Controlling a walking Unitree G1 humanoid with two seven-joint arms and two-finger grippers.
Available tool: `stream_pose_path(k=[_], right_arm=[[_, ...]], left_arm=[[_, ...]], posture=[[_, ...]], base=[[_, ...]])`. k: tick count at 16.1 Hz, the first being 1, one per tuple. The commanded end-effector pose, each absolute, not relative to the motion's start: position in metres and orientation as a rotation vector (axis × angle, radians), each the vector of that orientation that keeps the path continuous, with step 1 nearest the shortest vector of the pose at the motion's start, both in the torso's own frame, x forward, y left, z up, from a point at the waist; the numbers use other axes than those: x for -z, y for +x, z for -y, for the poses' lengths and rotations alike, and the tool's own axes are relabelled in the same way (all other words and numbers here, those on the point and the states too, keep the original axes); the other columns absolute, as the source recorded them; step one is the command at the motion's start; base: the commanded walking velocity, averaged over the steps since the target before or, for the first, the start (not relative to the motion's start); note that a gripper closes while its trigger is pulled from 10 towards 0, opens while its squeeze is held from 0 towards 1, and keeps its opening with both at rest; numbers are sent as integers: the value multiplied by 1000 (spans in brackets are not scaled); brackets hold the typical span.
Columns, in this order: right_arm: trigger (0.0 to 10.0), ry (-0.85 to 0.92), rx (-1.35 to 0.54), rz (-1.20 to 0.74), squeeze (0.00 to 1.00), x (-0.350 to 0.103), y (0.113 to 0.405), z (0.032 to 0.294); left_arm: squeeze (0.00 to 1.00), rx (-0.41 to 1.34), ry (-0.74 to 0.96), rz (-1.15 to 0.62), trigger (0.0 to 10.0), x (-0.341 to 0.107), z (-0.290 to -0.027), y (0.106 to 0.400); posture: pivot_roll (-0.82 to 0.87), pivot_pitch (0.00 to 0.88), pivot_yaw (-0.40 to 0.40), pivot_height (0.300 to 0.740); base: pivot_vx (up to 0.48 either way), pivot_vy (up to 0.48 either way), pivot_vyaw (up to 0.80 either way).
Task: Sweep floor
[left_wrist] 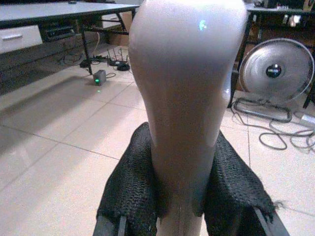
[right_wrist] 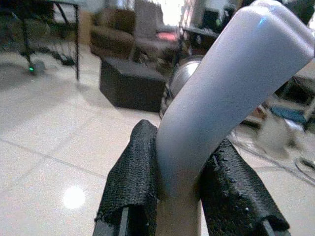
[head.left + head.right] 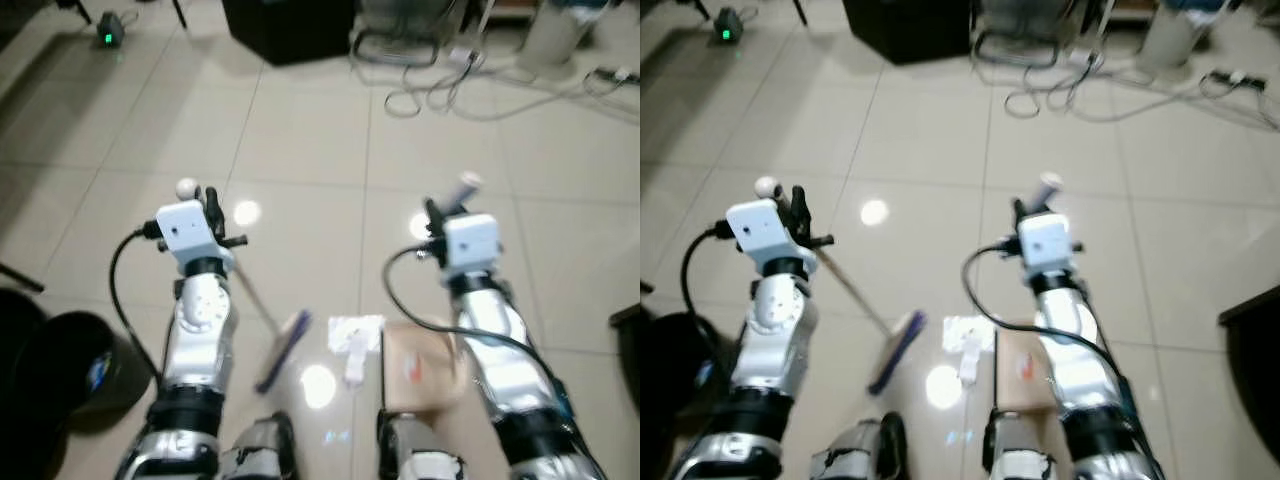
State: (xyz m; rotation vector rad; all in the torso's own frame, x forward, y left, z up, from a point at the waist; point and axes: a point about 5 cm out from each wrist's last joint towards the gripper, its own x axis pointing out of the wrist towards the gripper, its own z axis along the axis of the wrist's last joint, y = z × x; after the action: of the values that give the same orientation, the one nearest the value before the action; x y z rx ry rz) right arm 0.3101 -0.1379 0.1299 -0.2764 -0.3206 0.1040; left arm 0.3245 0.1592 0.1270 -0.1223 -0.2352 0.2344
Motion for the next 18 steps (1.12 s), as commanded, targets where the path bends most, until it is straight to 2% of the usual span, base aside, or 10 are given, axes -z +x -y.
stream_pose_path(k=[1, 3, 6, 10, 14, 17, 18], right_arm=[[10000, -300, -115, 413, 0, -139, 308, 130], [10000, -339, -109, 446, 0, -128, 300, 116], [10000, -394, -223, 459, 0, -113, 281, 88], [10000, -408, -201, 514, 0, -118, 277, 90], [10000, -409, -202, 492, 0, -113, 280, 84], [10000, -365, -220, 463, 0, -111, 283, 71], [10000, -318, -207, 445, 0, -115, 289, 61]], left_arm=[[0, -241, -152, 267, 10000, -128, -160, 323], [0, -200, -166, 293, 10000, -124, -148, 326], [0, -188, -173, 265, 10000, -115, -142, 329], [0, -175, -169, 268, 10000, -114, -140, 334], [0, -251, -197, 242, 10000, -109, -148, 334], [0, -294, -329, 227, 10000, -110, -142, 338], [0, -305, -425, 237, 10000, -116, -136, 341]], posture=[[-5, 353, 75, 740], [7, 378, 94, 740], [-8, 382, 121, 740], [-2, 383, 143, 740], [14, 382, 146, 740], [43, 384, 138, 740], [36, 376, 146, 740]], base=[[0, 0, 0], [0, 0, 0], [0, 0, 0], [0, 0, 0], [0, 0, 0], [0, 0, 0], [0, 0, 0]])
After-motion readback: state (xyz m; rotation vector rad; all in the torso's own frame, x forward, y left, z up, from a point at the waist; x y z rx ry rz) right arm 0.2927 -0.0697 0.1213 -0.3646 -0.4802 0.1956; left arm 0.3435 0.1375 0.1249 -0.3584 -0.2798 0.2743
